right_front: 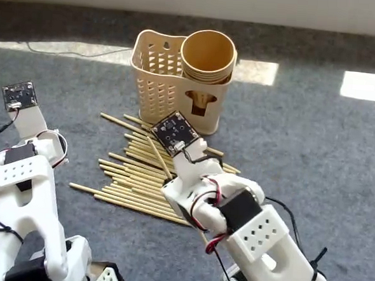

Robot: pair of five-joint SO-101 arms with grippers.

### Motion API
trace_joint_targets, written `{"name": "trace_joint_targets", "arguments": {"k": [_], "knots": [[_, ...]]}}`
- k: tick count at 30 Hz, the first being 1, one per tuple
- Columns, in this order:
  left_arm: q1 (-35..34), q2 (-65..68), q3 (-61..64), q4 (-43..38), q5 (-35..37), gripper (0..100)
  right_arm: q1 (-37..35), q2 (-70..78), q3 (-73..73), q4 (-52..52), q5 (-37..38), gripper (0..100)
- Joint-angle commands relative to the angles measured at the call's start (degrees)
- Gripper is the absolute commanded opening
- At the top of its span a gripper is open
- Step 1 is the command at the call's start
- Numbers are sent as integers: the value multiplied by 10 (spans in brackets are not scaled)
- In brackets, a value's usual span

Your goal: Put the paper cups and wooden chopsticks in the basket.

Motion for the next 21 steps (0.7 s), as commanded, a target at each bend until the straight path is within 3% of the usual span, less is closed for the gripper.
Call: {"name": "trace_joint_targets", "arguments": {"k": [1, 10, 21], "knots": [[-2, -20, -3, -9, 4, 8, 6, -50, -56, 1, 4, 4], [-2, -20, -3, -9, 4, 8, 6, -70, -210, -13, 8, 4], [-2, -20, -3, -9, 4, 8, 13, -54, -255, -317, 8, 4]]}}
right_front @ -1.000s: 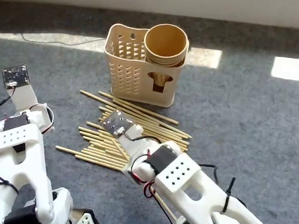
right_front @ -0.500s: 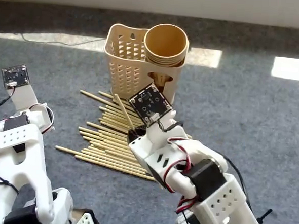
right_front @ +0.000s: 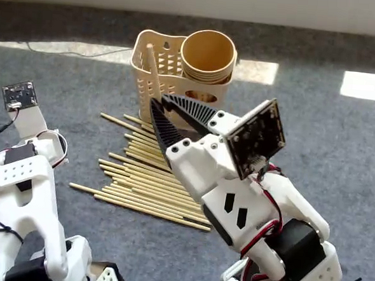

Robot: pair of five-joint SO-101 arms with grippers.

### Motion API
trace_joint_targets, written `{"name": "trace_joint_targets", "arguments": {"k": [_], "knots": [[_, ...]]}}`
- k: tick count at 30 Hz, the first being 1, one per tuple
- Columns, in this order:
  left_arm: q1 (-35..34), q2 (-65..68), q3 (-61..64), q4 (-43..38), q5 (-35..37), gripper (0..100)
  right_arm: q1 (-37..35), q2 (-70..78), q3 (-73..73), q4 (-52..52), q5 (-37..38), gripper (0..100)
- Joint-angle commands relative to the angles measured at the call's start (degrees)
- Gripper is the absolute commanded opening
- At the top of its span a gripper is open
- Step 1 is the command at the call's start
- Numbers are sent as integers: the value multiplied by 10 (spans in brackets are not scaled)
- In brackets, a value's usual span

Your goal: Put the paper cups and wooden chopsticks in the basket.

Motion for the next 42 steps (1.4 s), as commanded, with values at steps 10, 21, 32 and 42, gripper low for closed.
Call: {"name": "trace_joint_targets", "arguments": {"k": [10, 21, 32, 42], "knots": [[-2, -20, -2, -9, 4, 8, 124, 153, -12, -304, 5, 4], [-2, -20, 13, -35, 4, 8, 136, 306, -12, -470, 6, 4], [-2, -20, 13, -35, 4, 8, 136, 388, 13, -519, 7, 4], [-2, -20, 13, -36, 4, 8, 133, 384, 102, -519, 7, 122]]}}
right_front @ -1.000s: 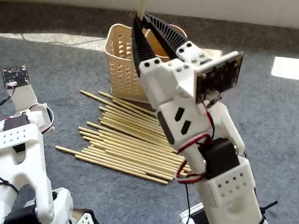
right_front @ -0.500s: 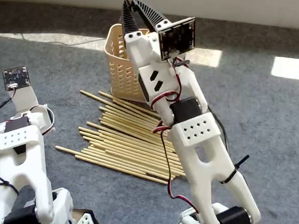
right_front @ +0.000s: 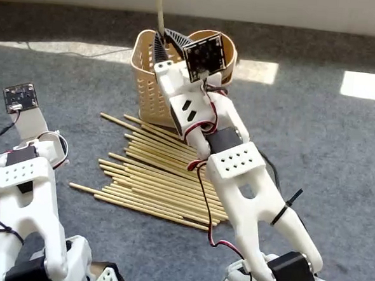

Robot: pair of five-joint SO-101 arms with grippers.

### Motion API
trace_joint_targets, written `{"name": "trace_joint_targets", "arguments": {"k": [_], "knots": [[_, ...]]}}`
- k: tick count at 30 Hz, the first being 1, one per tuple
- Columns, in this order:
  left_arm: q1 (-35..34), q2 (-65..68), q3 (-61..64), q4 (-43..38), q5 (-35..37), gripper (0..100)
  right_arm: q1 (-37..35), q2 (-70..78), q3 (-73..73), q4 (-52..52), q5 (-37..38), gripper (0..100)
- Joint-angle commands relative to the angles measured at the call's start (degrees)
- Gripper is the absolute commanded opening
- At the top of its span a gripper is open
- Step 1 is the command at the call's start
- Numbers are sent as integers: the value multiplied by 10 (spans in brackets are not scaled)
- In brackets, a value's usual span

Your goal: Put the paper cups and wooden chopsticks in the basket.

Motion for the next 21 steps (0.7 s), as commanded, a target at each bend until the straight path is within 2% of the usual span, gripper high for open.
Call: {"name": "trace_joint_targets", "arguments": {"k": [1, 8, 13, 21], "knots": [[-2, -20, -5, -11, 4, 8, 6, -11, 4, -18, 7, 138], [-2, -20, -5, -11, 4, 8, 3, -65, 12, -15, 7, 99], [-2, -20, -5, -11, 4, 8, -15, -140, 46, 50, 7, 36], [-2, -20, -5, -11, 4, 8, -13, -265, 113, 153, 7, 26]]}}
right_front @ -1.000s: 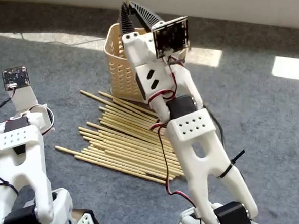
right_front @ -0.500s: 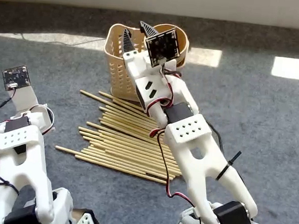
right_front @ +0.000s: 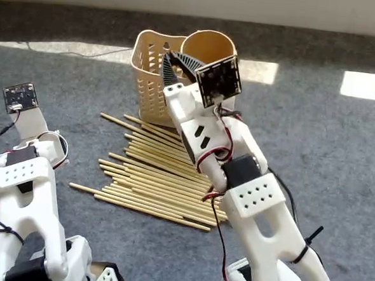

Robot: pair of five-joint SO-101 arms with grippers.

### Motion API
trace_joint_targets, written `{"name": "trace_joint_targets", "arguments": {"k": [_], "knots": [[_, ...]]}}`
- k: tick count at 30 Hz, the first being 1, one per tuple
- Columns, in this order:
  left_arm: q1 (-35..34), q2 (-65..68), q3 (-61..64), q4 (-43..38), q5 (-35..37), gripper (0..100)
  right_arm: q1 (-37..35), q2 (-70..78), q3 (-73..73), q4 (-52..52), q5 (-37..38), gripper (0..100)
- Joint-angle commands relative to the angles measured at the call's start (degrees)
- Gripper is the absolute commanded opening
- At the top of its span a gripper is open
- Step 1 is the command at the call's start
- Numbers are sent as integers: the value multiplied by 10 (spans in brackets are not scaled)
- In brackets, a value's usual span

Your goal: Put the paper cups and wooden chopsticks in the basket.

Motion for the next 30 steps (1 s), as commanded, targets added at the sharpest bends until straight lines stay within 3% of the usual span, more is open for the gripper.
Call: {"name": "trace_joint_targets", "arguments": {"k": [1, 8, 21, 30], "knots": [[-2, -20, -5, -9, 4, 8, -8, -92, 16, 58, 7, 26], [-2, -20, -4, -9, 4, 8, 5, -286, 112, 206, 7, 26], [-1, -16, -4, -9, 4, 8, 107, -514, 306, 262, 4, 26], [7, -20, 3, -9, 4, 8, 168, -633, 411, 262, -107, 26]]}}
